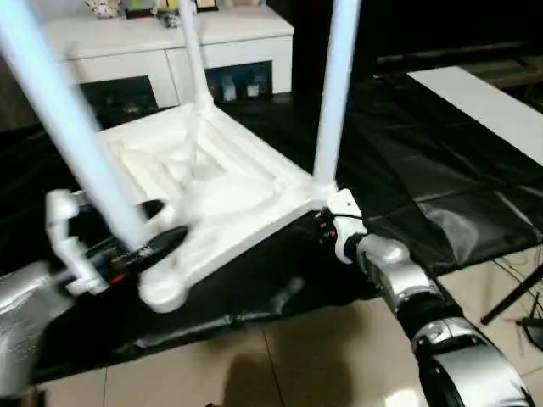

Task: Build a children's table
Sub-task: Rotate table base

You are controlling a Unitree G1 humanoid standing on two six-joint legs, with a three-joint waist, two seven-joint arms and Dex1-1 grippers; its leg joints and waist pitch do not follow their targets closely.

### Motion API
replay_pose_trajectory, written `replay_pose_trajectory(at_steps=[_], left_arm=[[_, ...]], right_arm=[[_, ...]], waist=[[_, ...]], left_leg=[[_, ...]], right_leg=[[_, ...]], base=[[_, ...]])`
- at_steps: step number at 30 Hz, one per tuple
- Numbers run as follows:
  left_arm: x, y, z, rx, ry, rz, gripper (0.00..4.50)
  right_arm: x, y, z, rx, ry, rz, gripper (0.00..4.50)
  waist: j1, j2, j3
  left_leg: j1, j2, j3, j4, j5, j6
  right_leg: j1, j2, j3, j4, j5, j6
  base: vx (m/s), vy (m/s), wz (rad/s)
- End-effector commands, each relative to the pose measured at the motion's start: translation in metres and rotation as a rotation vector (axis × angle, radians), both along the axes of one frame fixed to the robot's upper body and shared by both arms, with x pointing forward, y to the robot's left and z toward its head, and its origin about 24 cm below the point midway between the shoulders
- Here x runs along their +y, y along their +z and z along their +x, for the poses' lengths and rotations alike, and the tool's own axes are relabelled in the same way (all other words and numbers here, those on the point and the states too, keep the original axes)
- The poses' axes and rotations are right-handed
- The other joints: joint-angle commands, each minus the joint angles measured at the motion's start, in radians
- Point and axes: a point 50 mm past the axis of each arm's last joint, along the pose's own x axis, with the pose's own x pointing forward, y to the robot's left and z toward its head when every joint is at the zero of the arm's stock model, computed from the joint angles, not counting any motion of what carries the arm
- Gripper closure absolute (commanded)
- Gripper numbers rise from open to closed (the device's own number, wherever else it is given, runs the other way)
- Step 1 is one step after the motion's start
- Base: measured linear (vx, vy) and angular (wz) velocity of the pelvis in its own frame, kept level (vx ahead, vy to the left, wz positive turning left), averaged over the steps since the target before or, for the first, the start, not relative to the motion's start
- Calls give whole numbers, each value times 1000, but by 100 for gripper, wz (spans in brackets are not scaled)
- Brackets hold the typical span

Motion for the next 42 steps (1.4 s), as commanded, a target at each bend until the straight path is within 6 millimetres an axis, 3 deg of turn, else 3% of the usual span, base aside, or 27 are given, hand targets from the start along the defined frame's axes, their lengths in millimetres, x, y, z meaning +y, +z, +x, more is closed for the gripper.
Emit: replay_pose_trajectory(at_steps=[1,2,4,5,6,7,9,10,13,14,15,16,18,22,24,26,27,28,32,34,38,40,42], left_arm=[[-13,8,1,-21,-65,-8,6],[-34,17,3,-39,-172,-44,6],[-54,24,4,-55,-278,-60,6],[-55,24,4,-57,-285,-60,6],[-70,29,7,-82,-344,-54,6],[-75,31,9,-90,-360,-55,6],[-89,35,14,-109,-406,-63,6],[-108,38,19,-132,-471,-70,6],[-125,40,23,-147,-523,-71,6],[-131,41,25,-150,-540,-73,6],[-134,41,26,-153,-549,-74,6],[-146,42,28,-162,-576,-76,6],[-158,41,34,-163,-580,-73,6],[-177,29,61,-188,-424,52,6],[-178,25,71,-193,-355,93,6],[-175,23,80,-203,-288,131,6],[-171,22,87,-213,-230,163,6],[-169,22,91,-222,-192,186,6],[-151,17,107,-258,-39,295,6],[-141,11,114,-262,26,352,6],[-130,3,115,-252,44,385,6],[-127,1,113,-253,34,383,6],[-126,-4,102,-205,-80,306,6]], right_arm=[[5,9,6,-24,-3,7,63],[7,11,9,-33,-16,6,63],[8,14,12,-39,-27,11,63],[8,14,12,-40,-27,12,63],[8,15,13,-43,-30,17,63],[8,16,13,-43,-30,18,63],[9,15,13,-42,-24,17,63],[11,15,12,-39,-8,21,63],[15,15,11,-38,17,32,63],[17,15,10,-37,27,38,63],[18,14,9,-36,34,42,63],[21,14,8,-36,54,52,63],[24,13,6,-37,74,58,63],[27,11,3,-43,94,62,63],[25,10,4,-47,76,42,63],[19,9,6,-47,32,24,63],[13,9,8,-45,-13,12,63],[8,9,9,-43,-43,6,63],[-18,10,15,-46,-196,-30,63],[-30,13,17,-59,-250,-34,63],[-46,19,21,-89,-297,-32,63],[-52,23,21,-102,-302,-27,63],[-61,27,21,-116,-276,-5,63]], waist=[[-3,12,-59],[-1,14,-61],[4,13,-63],[5,13,-62],[2,10,-62],[4,5,-67],[5,7,-67],[3,2,-70],[-4,0,-70],[-7,9,-69],[-11,5,-67],[-15,11,-67],[-17,10,-66],[-28,18,-63],[-33,18,-66],[-40,14,-71],[-40,20,-72],[-40,19,-72],[-39,13,-70],[-38,17,-69],[-37,16,-71],[-33,15,-74],[-29,16,-74]], left_leg=[[23,20,-12,-94,-415,-46],[24,20,-11,-92,-398,-40],[33,20,-5,-88,-375,-37],[32,20,-4,-87,-368,-34],[22,18,-5,-87,-347,-27],[22,17,-5,-83,-308,-20],[19,16,-3,-80,-270,-10],[15,14,-1,-75,-220,12],[9,13,-1,-72,-195,28],[9,13,-2,-72,-199,29],[9,13,0,-72,-208,31],[11,14,-2,-73,-235,24],[14,15,-2,-74,-267,17],[16,14,-6,-77,-317,15],[12,12,-10,-76,-314,14],[8,11,-10,-71,-269,37],[8,11,-10,-69,-260,42],[9,11,-9,-69,-254,53],[10,11,-9,-70,-285,51],[12,11,-9,-70,-293,47],[10,10,-10,-71,-289,47],[10,12,-8,-68,-267,56],[7,12,-7,-66,-248,67]], right_leg=[[32,-9,15,-65,-270,-221],[31,-9,15,-63,-244,-227],[27,-6,15,-60,-208,-251],[28,-5,15,-58,-195,-255],[37,-6,14,-55,-182,-253],[40,-7,14,-53,-147,-256],[43,-7,13,-51,-114,-261],[48,-9,13,-49,-81,-270],[54,-12,11,-50,-78,-276],[54,-13,10,-49,-84,-279],[53,-12,9,-54,-97,-279],[55,-12,8,-55,-123,-280],[54,-11,8,-60,-151,-279],[54,-9,6,-71,-175,-270],[61,-11,5,-68,-163,-263],[64,-14,4,-65,-113,-282],[64,-15,4,-63,-101,-287],[62,-14,3,-66,-99,-292],[61,-17,3,-71,-173,-283],[57,-17,3,-75,-200,-274],[58,-15,2,-74,-201,-269],[58,-16,2,-69,-159,-286],[59,-16,1,-65,-130,-297]], base=[[0,0,0],[0,0,0],[0,0,0],[0,0,0],[0,0,0],[0,0,0],[0,0,0],[0,0,0],[0,0,0],[0,0,0],[0,0,0],[0,0,0],[0,0,0],[0,0,0],[0,0,0],[0,0,0],[0,0,0],[0,0,0],[0,0,0],[0,0,0],[0,0,0],[0,0,0],[0,0,0]])
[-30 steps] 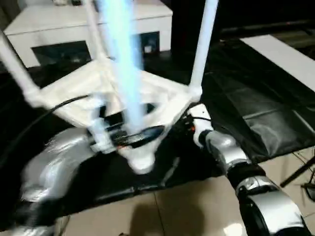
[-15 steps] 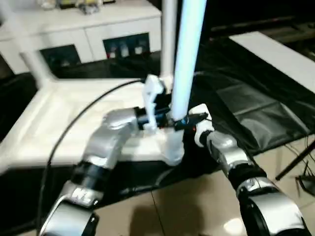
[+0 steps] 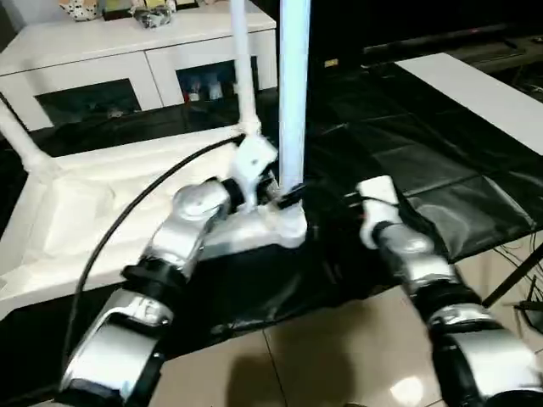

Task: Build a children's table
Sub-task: Rotate table base

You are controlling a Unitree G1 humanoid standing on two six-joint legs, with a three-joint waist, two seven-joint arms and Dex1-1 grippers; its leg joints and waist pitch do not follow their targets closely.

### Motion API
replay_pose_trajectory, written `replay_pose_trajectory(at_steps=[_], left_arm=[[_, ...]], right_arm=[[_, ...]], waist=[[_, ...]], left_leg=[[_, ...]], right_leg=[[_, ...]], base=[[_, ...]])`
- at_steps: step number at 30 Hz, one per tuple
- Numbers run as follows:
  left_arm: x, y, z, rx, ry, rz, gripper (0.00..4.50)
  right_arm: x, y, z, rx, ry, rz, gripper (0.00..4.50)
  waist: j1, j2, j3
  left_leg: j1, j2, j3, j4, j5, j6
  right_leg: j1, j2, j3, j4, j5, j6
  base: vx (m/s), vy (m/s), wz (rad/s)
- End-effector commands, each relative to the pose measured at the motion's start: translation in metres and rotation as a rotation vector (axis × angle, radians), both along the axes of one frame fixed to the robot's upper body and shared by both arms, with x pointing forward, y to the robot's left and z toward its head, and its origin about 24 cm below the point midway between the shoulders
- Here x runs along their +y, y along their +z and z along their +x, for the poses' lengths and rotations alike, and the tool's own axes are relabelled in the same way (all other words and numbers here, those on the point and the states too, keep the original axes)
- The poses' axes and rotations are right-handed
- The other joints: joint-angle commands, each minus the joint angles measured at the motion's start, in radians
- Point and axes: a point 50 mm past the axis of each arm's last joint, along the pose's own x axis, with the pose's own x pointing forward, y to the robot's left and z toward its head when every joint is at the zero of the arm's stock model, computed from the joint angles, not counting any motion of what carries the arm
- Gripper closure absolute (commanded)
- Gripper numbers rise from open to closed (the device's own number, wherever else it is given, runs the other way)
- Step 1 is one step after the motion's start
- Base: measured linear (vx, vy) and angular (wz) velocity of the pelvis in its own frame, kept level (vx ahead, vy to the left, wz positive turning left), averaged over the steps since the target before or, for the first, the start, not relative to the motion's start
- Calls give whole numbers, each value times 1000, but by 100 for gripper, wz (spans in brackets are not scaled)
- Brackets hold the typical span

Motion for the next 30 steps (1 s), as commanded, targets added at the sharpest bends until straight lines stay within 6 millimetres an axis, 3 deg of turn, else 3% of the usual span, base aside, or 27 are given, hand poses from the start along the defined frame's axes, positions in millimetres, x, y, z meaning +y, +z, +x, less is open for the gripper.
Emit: replay_pose_trajectory(at_steps=[1,5,7,8,9,10,11,13,15,16,22,23,25,30], left_arm=[[5,-5,-12,73,-113,-55,6],[9,-24,-30,163,-273,31,6],[16,-38,-33,205,-309,121,6],[17,-40,-33,210,-311,132,6],[23,-45,-30,215,-285,181,6],[29,-50,-26,218,-256,230,6],[32,-51,-21,209,-210,248,23],[39,-52,-13,212,-140,290,41],[44,-52,-9,217,-117,326,54],[46,-51,-6,214,-117,348,68],[47,-46,-4,290,-213,320,116],[48,-47,-6,314,-255,334,125],[50,-49,-7,343,-291,349,141],[53,-50,-4,330,-287,419,187]], right_arm=[[-2,12,3,-51,47,35,63],[-7,12,-5,-49,175,12,63],[-9,11,-11,-40,268,-8,63],[-9,11,-12,-38,279,-11,63],[-10,11,-16,-31,330,-32,63],[-11,10,-20,-22,382,-55,63],[-10,10,-23,-16,419,-62,63],[-9,9,-30,14,497,-59,63],[-8,8,-37,34,558,-66,63],[-7,7,-43,47,613,-77,63],[-8,10,-49,62,657,-81,63],[-10,11,-49,65,655,-88,63],[-11,13,-50,69,655,-94,63],[-15,19,-50,70,644,-112,63]], waist=[[18,-12,-75],[32,-2,-74],[38,2,-69],[39,9,-69],[40,11,-68],[44,3,-66],[44,15,-66],[46,10,-65],[47,19,-65],[47,12,-64],[47,15,-70],[47,23,-70],[45,20,-68],[48,24,-69]], left_leg=[[7,12,-6,-64,-228,81],[13,15,-2,-62,-232,101],[21,19,-2,-70,-298,74],[22,19,-3,-70,-306,65],[25,18,-3,-72,-321,60],[25,15,-4,-74,-342,48],[24,16,-7,-75,-342,44],[23,13,-8,-76,-345,42],[19,13,-11,-77,-340,40],[16,12,-11,-76,-329,45],[11,12,-10,-71,-267,68],[12,12,-11,-72,-268,68],[14,11,-9,-72,-273,70],[15,14,-11,-72,-278,69]], right_leg=[[64,-17,5,-61,-109,-306],[56,-14,5,-60,-113,-315],[51,-12,6,-67,-171,-292],[50,-12,6,-66,-174,-290],[49,-10,6,-70,-183,-284],[50,-10,9,-72,-201,-268],[52,-13,9,-70,-207,-264],[53,-12,11,-77,-221,-240],[57,-16,10,-74,-225,-238],[57,-15,10,-78,-219,-237],[61,-20,9,-70,-137,-280],[60,-21,9,-70,-139,-283],[61,-18,8,-73,-134,-289],[63,-21,8,-71,-131,-291]], base=[[0,0,0],[0,0,0],[0,0,0],[0,0,0],[0,0,0],[0,0,0],[0,0,0],[0,0,0],[0,0,0],[0,0,0],[0,0,0],[0,0,0],[0,0,0],[0,0,0]])
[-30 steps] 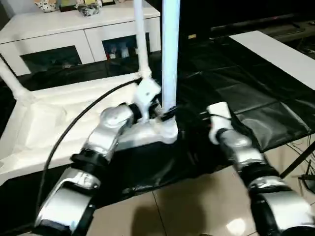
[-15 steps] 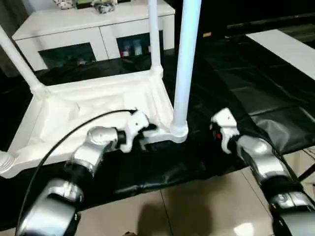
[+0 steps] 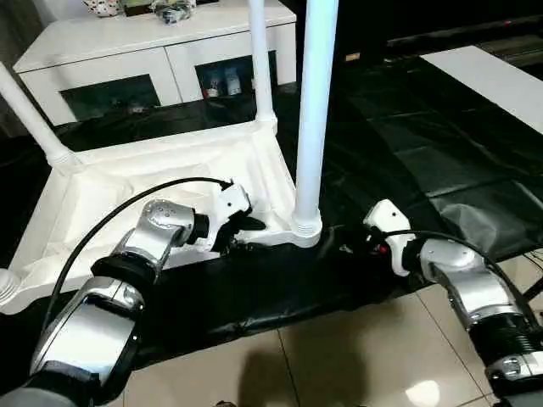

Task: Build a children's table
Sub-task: Rotate table base

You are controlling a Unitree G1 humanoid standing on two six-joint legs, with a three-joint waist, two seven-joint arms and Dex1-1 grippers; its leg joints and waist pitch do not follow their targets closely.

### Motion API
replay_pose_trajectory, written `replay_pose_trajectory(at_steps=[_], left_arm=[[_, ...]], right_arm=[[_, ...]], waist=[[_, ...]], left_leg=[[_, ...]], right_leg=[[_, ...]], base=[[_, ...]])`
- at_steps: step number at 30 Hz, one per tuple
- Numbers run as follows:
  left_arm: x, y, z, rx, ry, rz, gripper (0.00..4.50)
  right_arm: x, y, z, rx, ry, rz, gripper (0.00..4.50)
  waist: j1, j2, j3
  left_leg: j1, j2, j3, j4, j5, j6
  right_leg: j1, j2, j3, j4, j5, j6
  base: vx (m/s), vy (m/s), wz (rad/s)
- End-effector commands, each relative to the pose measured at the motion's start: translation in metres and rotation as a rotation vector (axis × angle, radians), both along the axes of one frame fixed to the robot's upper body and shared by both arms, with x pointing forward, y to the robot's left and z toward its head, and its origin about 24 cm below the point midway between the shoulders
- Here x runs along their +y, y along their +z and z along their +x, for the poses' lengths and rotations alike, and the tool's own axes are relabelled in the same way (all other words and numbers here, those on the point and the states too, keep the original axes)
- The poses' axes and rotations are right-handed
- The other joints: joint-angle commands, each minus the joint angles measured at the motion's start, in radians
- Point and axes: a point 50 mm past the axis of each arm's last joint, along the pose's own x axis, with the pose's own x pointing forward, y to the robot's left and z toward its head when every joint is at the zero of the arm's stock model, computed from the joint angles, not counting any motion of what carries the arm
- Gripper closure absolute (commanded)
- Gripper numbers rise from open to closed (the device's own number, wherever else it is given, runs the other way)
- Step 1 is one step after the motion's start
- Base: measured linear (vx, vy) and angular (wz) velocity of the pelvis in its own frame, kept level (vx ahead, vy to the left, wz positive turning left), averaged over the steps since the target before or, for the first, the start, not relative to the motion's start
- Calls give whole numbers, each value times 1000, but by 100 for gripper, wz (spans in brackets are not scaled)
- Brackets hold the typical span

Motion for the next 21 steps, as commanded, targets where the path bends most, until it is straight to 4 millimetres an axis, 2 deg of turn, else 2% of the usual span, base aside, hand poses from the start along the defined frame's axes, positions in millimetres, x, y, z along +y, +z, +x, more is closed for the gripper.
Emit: replay_pose_trajectory(at_steps=[1,5,9,10,13,15,16,17,21], left_arm=[[4,4,4,-28,-7,51,200],[4,5,5,-34,8,48,233],[2,5,8,-31,17,43,272],[2,5,8,-34,17,47,290],[2,5,9,-42,18,71,309],[3,3,9,-38,13,104,326],[4,2,9,-32,9,116,336],[4,2,9,-29,7,121,346],[6,-1,8,-25,1,149,371]], right_arm=[[3,4,-2,-4,17,4,63],[3,4,-3,8,36,3,63],[7,7,-14,73,132,26,63],[7,7,-16,86,152,31,63],[8,8,-22,115,192,40,63],[7,10,-25,130,205,55,63],[7,11,-26,132,206,57,63],[7,11,-26,133,206,56,63],[6,13,-27,136,206,58,63]], waist=[[1,-9,-74],[3,-9,-75],[7,-8,-74],[8,-2,-75],[7,-7,-73],[8,-5,-74],[7,7,-73],[5,2,-73],[3,3,-74]], left_leg=[[18,17,-12,-70,-277,70],[17,18,-12,-70,-275,68],[18,18,-12,-71,-278,72],[18,18,-14,-70,-276,73],[16,18,-13,-71,-281,77],[18,20,-14,-71,-283,75],[18,20,-16,-73,-286,70],[19,21,-15,-74,-292,69],[18,18,-15,-73,-292,63]], right_leg=[[60,-18,8,-64,-133,-286],[60,-21,8,-64,-140,-287],[62,-19,8,-66,-131,-289],[64,-20,7,-63,-120,-290],[64,-19,7,-67,-121,-287],[63,-22,8,-67,-138,-285],[63,-22,8,-67,-150,-281],[62,-21,8,-71,-151,-278],[63,-22,7,-72,-157,-279]], base=[[0,0,0],[0,0,0],[0,0,0],[0,0,0],[0,0,0],[0,0,0],[0,0,0],[0,0,0],[0,0,0]])
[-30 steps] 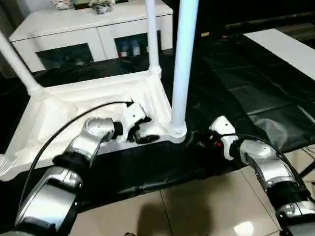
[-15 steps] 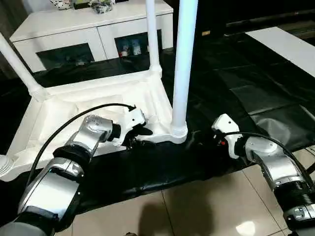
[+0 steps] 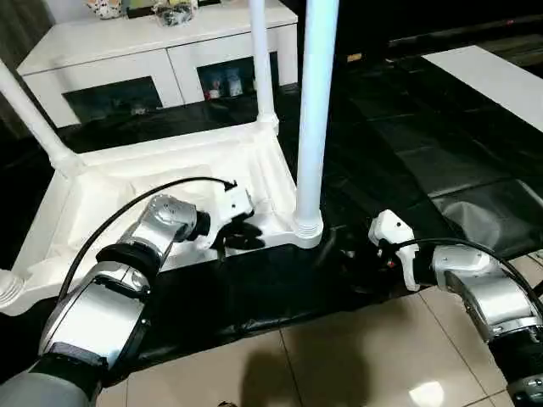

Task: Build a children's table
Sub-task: Rotate table base

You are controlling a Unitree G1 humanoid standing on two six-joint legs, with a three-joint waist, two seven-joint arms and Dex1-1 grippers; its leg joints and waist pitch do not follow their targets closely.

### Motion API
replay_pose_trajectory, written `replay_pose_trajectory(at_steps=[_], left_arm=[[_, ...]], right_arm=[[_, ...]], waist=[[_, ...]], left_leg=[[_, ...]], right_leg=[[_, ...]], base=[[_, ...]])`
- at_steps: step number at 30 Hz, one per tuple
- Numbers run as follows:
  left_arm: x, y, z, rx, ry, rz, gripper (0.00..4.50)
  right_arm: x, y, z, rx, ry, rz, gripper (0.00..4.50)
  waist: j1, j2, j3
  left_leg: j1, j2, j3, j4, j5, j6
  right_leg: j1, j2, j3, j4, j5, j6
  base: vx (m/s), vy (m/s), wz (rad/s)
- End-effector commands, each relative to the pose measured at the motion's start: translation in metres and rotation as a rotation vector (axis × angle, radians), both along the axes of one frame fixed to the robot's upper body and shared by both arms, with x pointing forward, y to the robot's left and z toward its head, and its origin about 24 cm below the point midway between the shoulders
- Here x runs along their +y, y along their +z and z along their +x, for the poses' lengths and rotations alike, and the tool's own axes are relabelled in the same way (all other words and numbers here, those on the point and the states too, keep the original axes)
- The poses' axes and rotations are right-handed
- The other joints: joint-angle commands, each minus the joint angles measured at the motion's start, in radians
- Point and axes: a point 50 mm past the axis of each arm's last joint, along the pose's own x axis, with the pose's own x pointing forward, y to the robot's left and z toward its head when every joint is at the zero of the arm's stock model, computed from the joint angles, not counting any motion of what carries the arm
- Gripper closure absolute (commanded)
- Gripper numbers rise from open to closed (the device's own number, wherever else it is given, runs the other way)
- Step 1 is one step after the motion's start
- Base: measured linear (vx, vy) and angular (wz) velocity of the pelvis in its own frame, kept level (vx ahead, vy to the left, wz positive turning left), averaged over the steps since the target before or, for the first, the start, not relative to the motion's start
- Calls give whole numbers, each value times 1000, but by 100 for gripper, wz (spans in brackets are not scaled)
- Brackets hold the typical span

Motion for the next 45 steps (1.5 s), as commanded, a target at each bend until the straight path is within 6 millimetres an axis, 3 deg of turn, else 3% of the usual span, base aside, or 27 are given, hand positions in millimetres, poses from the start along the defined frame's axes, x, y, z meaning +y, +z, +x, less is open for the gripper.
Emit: replay_pose_trajectory(at_steps=[1,7,14,17,19,20,21,22,23,24,25,27,31,38,39,45], left_arm=[[4,2,1,-1,-12,43,385],[6,0,1,4,4,45,442],[13,-1,0,57,119,-113,449],[17,-9,-7,80,186,-192,449],[19,-16,-15,69,231,-193,449],[19,-17,-15,69,232,-193,449],[19,-17,-15,69,232,-193,449],[17,-22,-24,57,284,-202,449],[15,-24,-30,49,298,-200,449],[13,-25,-36,44,298,-198,449],[11,-25,-40,41,294,-195,449],[6,-25,-45,37,307,-193,449],[-4,-25,-53,34,308,-135,450],[-22,-17,-57,2,219,-158,450],[-24,-16,-58,4,203,-150,450],[-31,-16,-62,15,102,-150,450]], right_arm=[[3,6,-2,-9,22,12,63],[3,8,0,-26,11,8,63],[-1,8,20,-149,-167,-44,63],[-4,9,27,-181,-269,-34,63],[-5,10,28,-188,-305,-17,63],[-5,10,28,-188,-305,-17,63],[-5,10,28,-188,-305,-17,63],[-5,11,29,-190,-321,-1,63],[-3,11,30,-190,-324,13,63],[0,11,30,-190,-318,27,63],[1,11,30,-190,-313,36,63],[5,11,30,-175,-296,60,63],[14,13,31,-154,-228,95,26],[21,16,37,-173,-225,104,3],[22,16,38,-178,-234,105,3],[30,16,41,-153,-192,137,3]], waist=[[1,-13,-72],[4,-16,-72],[-6,-14,-71],[-10,-18,-75],[-14,-34,-77],[-13,-27,-78],[-15,-24,-76],[-15,-40,-76],[-19,-34,-76],[-21,-43,-73],[-21,-35,-71],[-24,-31,-69],[-24,-33,-65],[-17,-41,-69],[-16,-37,-72],[-6,-44,-76]], left_leg=[[17,19,-14,-71,-285,63],[15,20,-13,-71,-265,71],[14,16,-13,-73,-258,55],[11,16,-12,-69,-221,80],[6,18,-11,-66,-181,107],[8,24,-14,-67,-172,114],[9,18,-9,-63,-168,128],[6,21,-9,-64,-165,132],[1,26,-14,-67,-149,139],[0,22,-12,-65,-148,146],[6,24,-10,-66,-163,147],[10,26,-10,-69,-191,135],[14,24,-10,-74,-236,104],[11,21,-11,-71,-193,106],[12,20,-10,-68,-178,110],[11,19,-7,-61,-133,137]], right_leg=[[60,-22,9,-67,-154,-280],[59,-23,9,-66,-158,-277],[55,-23,7,-66,-172,-278],[59,-24,7,-62,-127,-288],[63,-24,6,-58,-84,-296],[64,-29,7,-53,-75,-299],[57,-22,5,-59,-99,-290],[62,-25,7,-57,-115,-287],[66,-30,7,-53,-109,-281],[61,-26,6,-59,-129,-272],[54,-25,8,-63,-178,-265],[52,-23,9,-67,-230,-253],[43,-19,11,-76,-315,-217],[43,-19,13,-71,-270,-212],[41,-20,13,-68,-248,-220],[44,-18,12,-59,-161,-243]], base=[[0,0,0],[0,0,0],[0,0,0],[0,0,0],[0,0,0],[0,0,0],[0,0,0],[0,0,0],[0,0,0],[0,0,0],[0,0,0],[0,0,0],[0,0,0],[0,0,0],[0,0,0],[0,0,0]])
